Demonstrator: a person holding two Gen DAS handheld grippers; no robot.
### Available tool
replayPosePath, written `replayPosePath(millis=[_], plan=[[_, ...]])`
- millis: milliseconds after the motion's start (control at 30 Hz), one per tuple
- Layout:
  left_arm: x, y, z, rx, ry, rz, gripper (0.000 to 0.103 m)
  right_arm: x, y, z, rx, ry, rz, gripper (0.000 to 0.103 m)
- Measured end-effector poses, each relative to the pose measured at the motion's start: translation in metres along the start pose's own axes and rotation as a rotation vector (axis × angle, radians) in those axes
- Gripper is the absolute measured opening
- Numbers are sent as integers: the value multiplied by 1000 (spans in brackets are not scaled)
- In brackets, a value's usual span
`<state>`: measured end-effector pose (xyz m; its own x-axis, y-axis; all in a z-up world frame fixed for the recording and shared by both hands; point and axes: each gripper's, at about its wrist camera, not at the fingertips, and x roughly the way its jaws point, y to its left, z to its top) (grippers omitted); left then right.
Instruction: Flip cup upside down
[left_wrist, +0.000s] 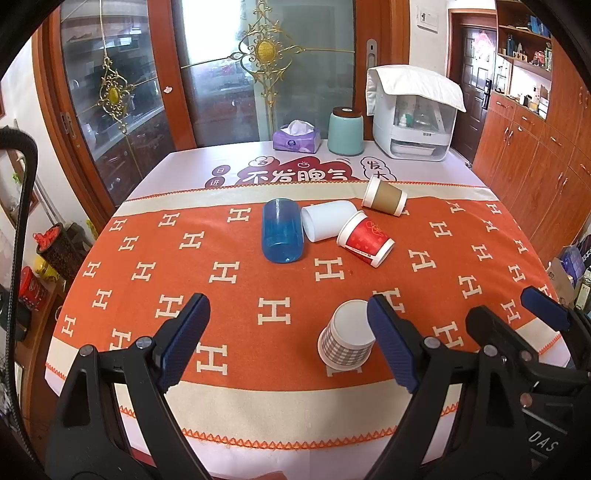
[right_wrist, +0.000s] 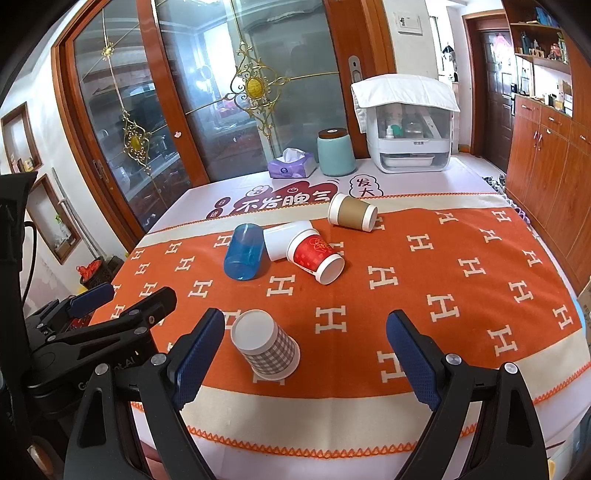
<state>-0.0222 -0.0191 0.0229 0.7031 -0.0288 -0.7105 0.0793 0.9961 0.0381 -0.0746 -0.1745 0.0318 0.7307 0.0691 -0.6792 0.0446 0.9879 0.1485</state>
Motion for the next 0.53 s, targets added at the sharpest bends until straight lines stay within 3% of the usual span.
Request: replayPosePath(millis=[533], plan=[[-4,-1,-2,14,-14,-1,85,-3,-2,-2,9,1,-3,90]])
